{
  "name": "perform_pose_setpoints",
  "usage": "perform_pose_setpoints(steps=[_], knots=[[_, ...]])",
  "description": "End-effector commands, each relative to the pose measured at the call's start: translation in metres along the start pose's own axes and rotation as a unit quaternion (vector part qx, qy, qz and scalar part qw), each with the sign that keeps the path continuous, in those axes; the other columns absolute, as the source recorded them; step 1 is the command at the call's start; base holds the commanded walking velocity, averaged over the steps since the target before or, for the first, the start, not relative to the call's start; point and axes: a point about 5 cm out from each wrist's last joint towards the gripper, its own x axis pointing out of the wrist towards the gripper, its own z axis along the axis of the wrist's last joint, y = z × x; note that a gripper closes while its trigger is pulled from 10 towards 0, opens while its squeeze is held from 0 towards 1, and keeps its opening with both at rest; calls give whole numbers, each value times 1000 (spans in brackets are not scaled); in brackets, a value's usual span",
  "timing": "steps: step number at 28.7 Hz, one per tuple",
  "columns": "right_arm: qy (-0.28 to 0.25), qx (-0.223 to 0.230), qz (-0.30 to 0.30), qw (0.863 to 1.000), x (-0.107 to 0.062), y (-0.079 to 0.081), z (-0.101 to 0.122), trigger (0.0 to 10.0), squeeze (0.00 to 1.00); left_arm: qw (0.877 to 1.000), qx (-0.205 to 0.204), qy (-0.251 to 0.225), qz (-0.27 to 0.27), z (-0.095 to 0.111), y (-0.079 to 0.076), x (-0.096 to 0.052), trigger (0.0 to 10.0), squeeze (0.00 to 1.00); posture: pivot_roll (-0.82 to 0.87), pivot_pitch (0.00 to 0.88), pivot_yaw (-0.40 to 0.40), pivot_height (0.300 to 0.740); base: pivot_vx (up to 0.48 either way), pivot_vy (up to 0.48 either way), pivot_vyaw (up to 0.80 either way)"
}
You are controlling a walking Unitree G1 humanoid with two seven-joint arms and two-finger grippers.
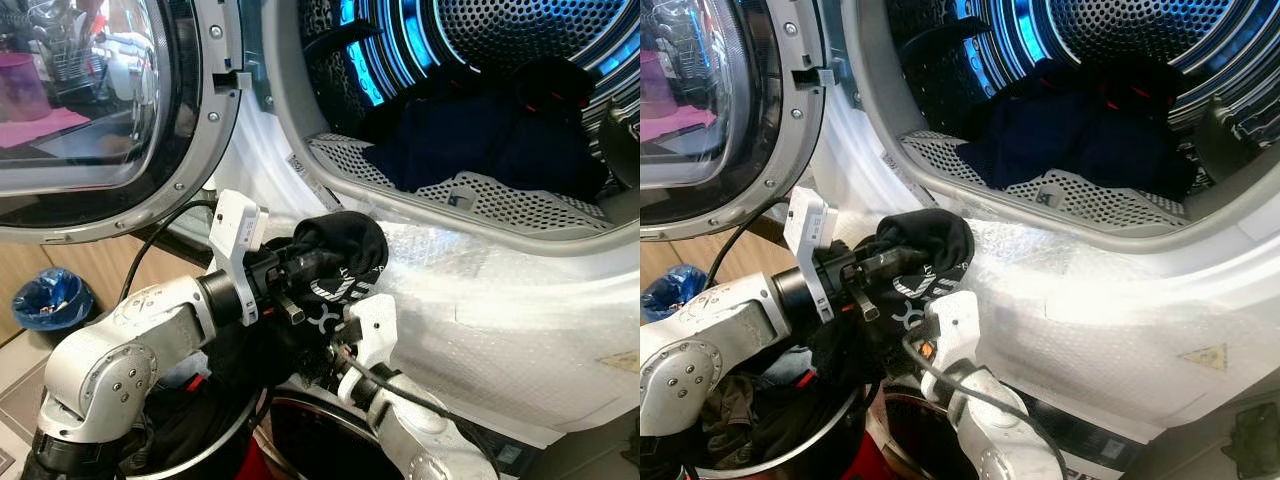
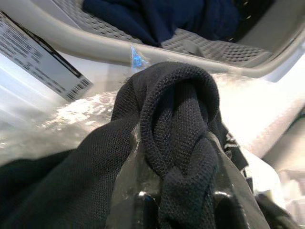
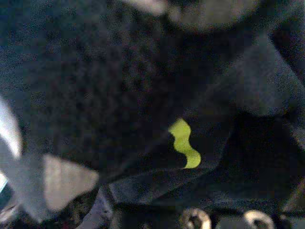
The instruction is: Clothes washing
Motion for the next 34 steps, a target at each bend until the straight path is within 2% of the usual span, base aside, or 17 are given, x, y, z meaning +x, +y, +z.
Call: perform_pose_setpoints(steps=[1, 4, 7, 10, 11, 13, 14, 16, 18, 20, 22, 23, 25, 28, 30, 34], knots=[[-31, 25, -38, 998, 2, -8, 9, 10000, 0, 998, 19, -23, -61, 15, -17, 2, 0, 0, 51, 27, -23, 740, 0, 0, 0], [-44, 47, 0, 998, 2, -1, 12, 10000, 0, 994, 5, -13, -108, 13, -27, -2, 0, 0, 53, 30, -21, 740, 0, 0, 0], [-47, 53, 15, 997, 0, 1, 11, 10000, 0, 992, -3, -7, -126, 11, -31, -5, 0, 0, 53, 30, -21, 740, 0, 0, 0], [-65, 86, 48, 993, -4, 5, 13, 10000, 0, 988, -15, 1, -152, 10, -36, -11, 0, 0, 57, 32, -18, 740, 0, 0, 0], [-80, 115, 80, 987, -8, 9, 17, 10000, 0, 985, -21, 3, -169, 11, -39, -14, 0, 0, 57, 31, -13, 740, 0, 0, 0], [-93, 140, 117, 979, -13, 13, 20, 10000, 0, 985, -22, 7, -174, 12, -40, -16, 0, 0, 58, 31, -12, 740, 0, 0, 0], [-105, 162, 171, 966, -22, 16, 22, 10000, 0, 985, -22, 13, -170, 11, -39, -19, 0, 0, 57, 29, -7, 740, 0, 0, 0], [-117, 194, 217, 949, -31, 17, 23, 10000, 0, 987, -23, 19, -160, 11, -36, -22, 0, 0, 56, 26, -4, 740, 0, 0, 0], [-126, 204, 240, 941, -41, 12, 22, 10000, 0, 987, -22, 22, -157, 13, -35, -25, 0, 0, 59, 23, -1, 740, 0, 0, 0], [-126, 211, 243, 938, -47, 5, 19, 10000, 0, 989, -18, 23, -147, 15, -33, -28, 0, 0, 63, 19, 1, 740, 0, 0, 0], [-117, 202, 217, 948, -47, -6, 13, 10000, 0, 989, -15, 24, -142, 18, -31, -30, 0, 0, 66, 16, 3, 740, 0, 0, 0], [-111, 189, 181, 959, -45, -17, 9, 10000, 0, 990, -14, 24, -139, 19, -30, -30, 0, 0, 74, 12, 5, 740, 0, 0, 0], [-116, 185, 171, 961, -45, -20, 9, 10000, 0, 990, -13, 24, -138, 20, -29, -30, 0, 0, 75, 12, 5, 740, 0, 0, 0], [-150, 186, 117, 964, -37, -34, 18, 10000, 0, 991, -10, 25, -132, 22, -28, -28, 0, 0, 84, 9, 16, 740, 0, 0, 0], [-158, 183, 113, 964, -35, -35, 21, 10000, 0, 992, -10, 20, -127, 24, -26, -26, 0, 0, 85, 8, 18, 740, 0, 0, 0], [-166, 152, 115, 968, -30, -32, 26, 10000, 0, 988, -21, 10, -150, 29, -29, -22, 0, 0, 89, 5, 29, 740, 0, 0, 0]])
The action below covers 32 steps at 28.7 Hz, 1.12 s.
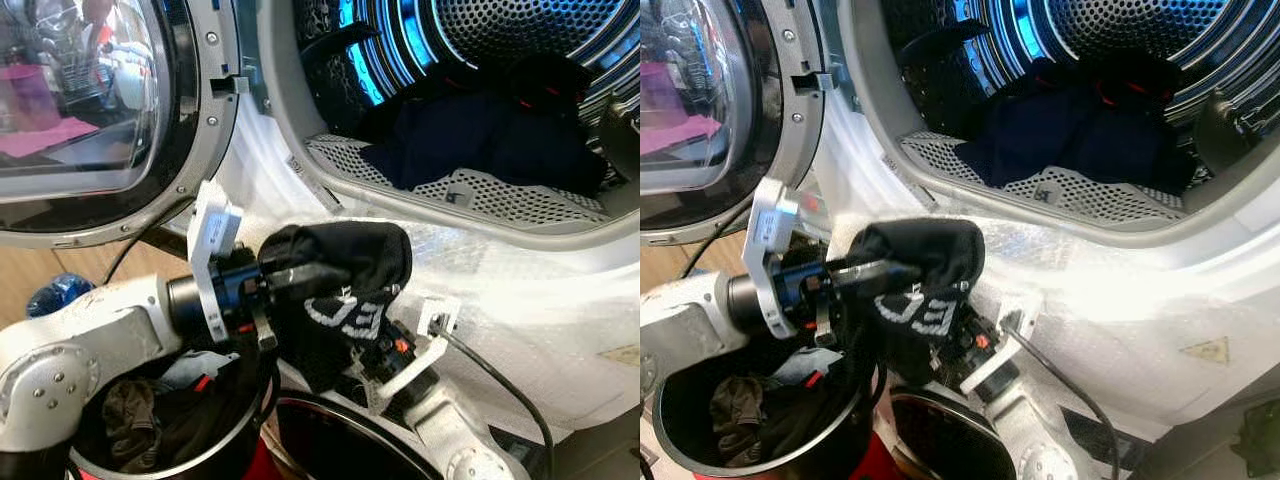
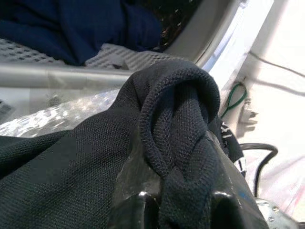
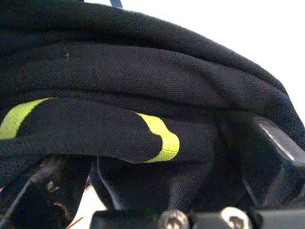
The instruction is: Clothes washing
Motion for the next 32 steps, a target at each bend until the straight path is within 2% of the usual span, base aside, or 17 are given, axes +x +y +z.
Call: perform_pose_setpoints(steps=[1, 5, 7, 9, 14, 16, 18, 25, 29, 32], knots=[[-32, -33, -38, 998, -1, -10, 12, 10000, 0, 999, 0, 2, -42, 4, -8, 3, 0, 0, 89, 2, 34, 740, 0, 0, 0], [-29, -56, -42, 997, 4, -12, 11, 10000, 0, 999, -8, 5, -53, 4, -7, 7, 0, 0, 88, 0, 43, 740, 0, 0, 0], [-22, -79, -34, 996, 9, -10, 9, 10000, 0, 997, -28, 3, -68, -1, -7, 14, 0, 0, 87, 0, 46, 740, 0, 0, 0], [-25, -81, -29, 996, 10, -8, 9, 10000, 0, 997, -35, 6, -71, -6, -7, 18, 0, 0, 84, 0, 49, 740, 0, 0, 0], [-37, -84, -17, 996, 8, -4, 8, 10000, 0, 997, -65, -1, -39, -22, 0, 44, 0, 0, 76, 0, 50, 740, 0, 0, 0], [-37, -84, -17, 996, 7, -4, 8, 10000, 0, 997, -68, -2, -36, -22, 1, 46, 0, 0, 76, 0, 50, 740, 0, 0, 0], [-47, -74, -3, 996, 5, -1, 9, 10000, 0, 996, -91, -18, -16, -28, 3, 60, 0, 0, 65, 0, 54, 740, 0, 0, 0], [-69, -13, 67, 995, -5, 12, 9, 10000, 0, 990, -134, -38, 26, -38, 1, 82, 0, 0, 58, 0, 56, 740, 0, 0, 0], [-62, -14, 50, 997, -4, 8, 4, 10000, 0, 984, -163, -52, 50, -40, 1, 88, 0, 0, 57, 4, 58, 740, 0, 0, 0], [-87, -4, 8, 996, 0, 0, 7, 10000, 0, 980, -175, -64, 63, -38, -2, 94, 0, 0, 56, 5, 60, 740, 0, 0, 0]])
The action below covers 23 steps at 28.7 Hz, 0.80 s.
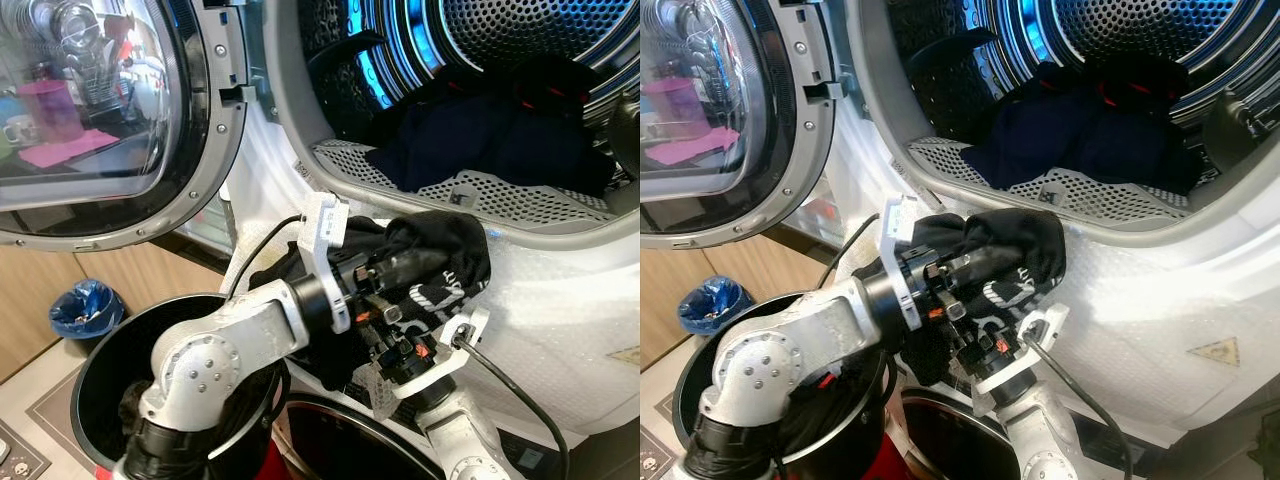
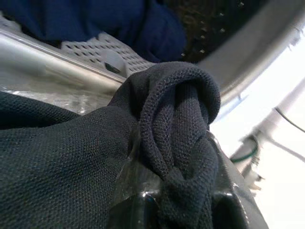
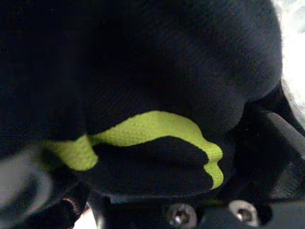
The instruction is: Clothes washing
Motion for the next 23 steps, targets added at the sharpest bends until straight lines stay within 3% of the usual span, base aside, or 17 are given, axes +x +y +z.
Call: perform_pose_setpoints(steps=[1, 6, 10, 11, 13, 15, 16, 17, 23], knots=[[-37, 3, 11, 999, 15, 7, 7, 10000, 0, 1000, -14, 13, 19, -7, 2, 4, 0, 0, 58, 2, 59, 740, 0, 0, 0], [-21, -22, -35, 999, 15, -6, 1, 10000, 0, 999, -8, 0, -32, 5, -16, 7, 0, 0, 60, 0, 60, 740, 0, 0, 0], [-22, -28, -28, 999, 13, -15, 5, 10000, 0, 990, 88, 51, -98, 24, -32, 0, 0, 0, 94, 0, 62, 740, 0, 0, 0], [-23, -33, -20, 999, 14, -16, 6, 10000, 0, 982, 135, 79, -109, 30, -33, -8, 0, 0, 116, 0, 67, 740, 0, 0, 0], [-22, -32, 1, 999, 15, -17, 9, 10000, 0, 969, 191, 103, -120, 43, -35, -22, 0, 0, 127, 0, 73, 740, 0, 0, 0], [-16, -35, 14, 999, 15, -17, 8, 10000, 0, 966, 210, 106, -110, 53, -32, -29, 0, 0, 169, 0, 82, 740, 0, 0, 0], [-10, -36, 26, 999, 14, -17, 7, 10000, 0, 962, 232, 109, -89, 63, -29, -36, 0, 0, 178, 0, 86, 740, 0, 0, 0], [-3, -30, 54, 998, 11, -18, 5, 10000, 0, 953, 280, 110, -46, 84, -24, -49, 0, 0, 188, 0, 97, 740, 0, 0, 0], [13, -36, 67, 997, 9, -24, -1, 10000, 0, 946, 305, 93, -64, 108, -34, -69, 0, 0, 192, 0, 98, 740, 0, 0, 0]])
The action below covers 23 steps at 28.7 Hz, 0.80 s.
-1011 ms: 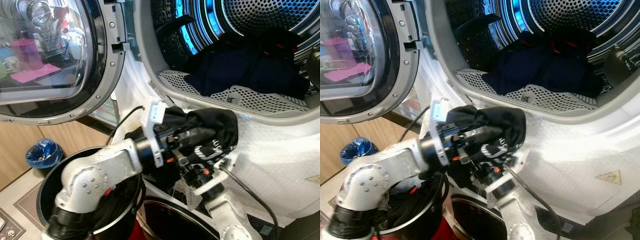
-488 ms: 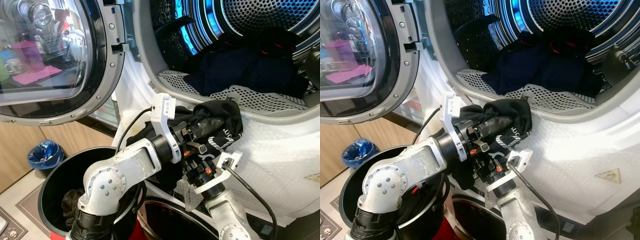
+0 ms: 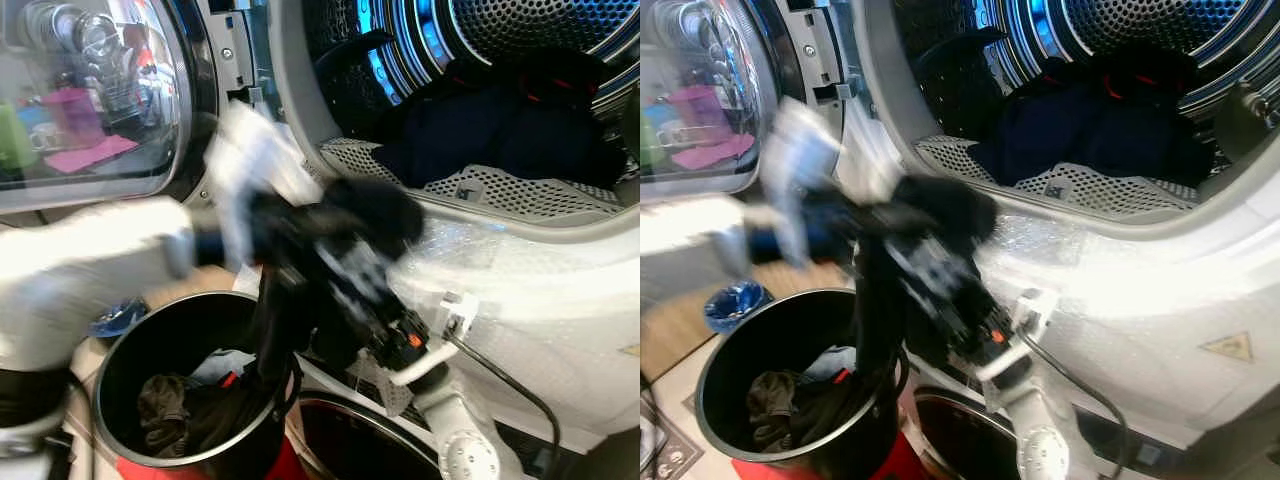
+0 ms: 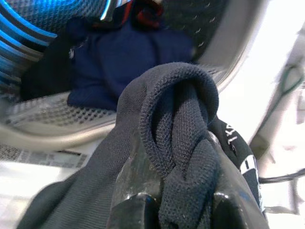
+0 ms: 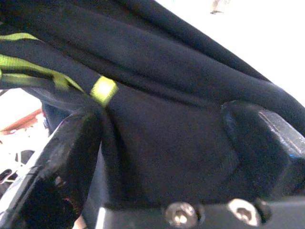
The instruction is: Clothes washing
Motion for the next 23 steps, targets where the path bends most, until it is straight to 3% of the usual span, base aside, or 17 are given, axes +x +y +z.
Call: perform_pose_setpoints(steps=[1, 5, 7, 13, 14, 17, 20, 23], knots=[[-4, 10, -14, 1000, -1, -8, -2, 10000, 0, 998, 38, -12, -51, 17, -11, -7, 0, 0, 206, 0, 93, 740, 0, 0, 0], [-8, -15, -55, 998, -9, -26, 3, 10000, 0, 996, 50, -3, -71, 22, -12, -18, 0, 0, 213, 0, 98, 740, 0, 0, 0], [-4, -24, -73, 997, -19, -37, 8, 10000, 0, 998, 48, 1, -48, 25, -5, -30, 0, 0, 209, 0, 104, 740, 0, 0, 0], [-32, -30, -82, 996, -29, -43, 17, 10000, 0, 998, 23, -15, -56, 27, -4, -41, 0, 0, 195, 0, 112, 740, 0, 0, 0], [-49, -53, -96, 993, -40, -47, 22, 10000, 0, 997, -2, -61, -49, 35, 2, -54, 0, 0, 182, 0, 120, 740, 0, 0, 0], [-43, -90, -87, 991, -49, -47, 20, 10000, 0, 996, -12, -68, -49, 35, 3, -65, 0, 0, 176, 0, 120, 740, 0, 0, 0], [-54, -59, -56, 995, -66, -44, 23, 10000, 0, 994, -33, -79, -71, 31, -6, -73, 0, 0, 164, 0, 116, 740, 0, 0, 0], [-44, -65, -50, 996, -76, -43, 25, 10000, 0, 993, -50, -85, -63, 23, -7, -81, 0, 0, 158, 0, 110, 740, 0, 0, 0]])
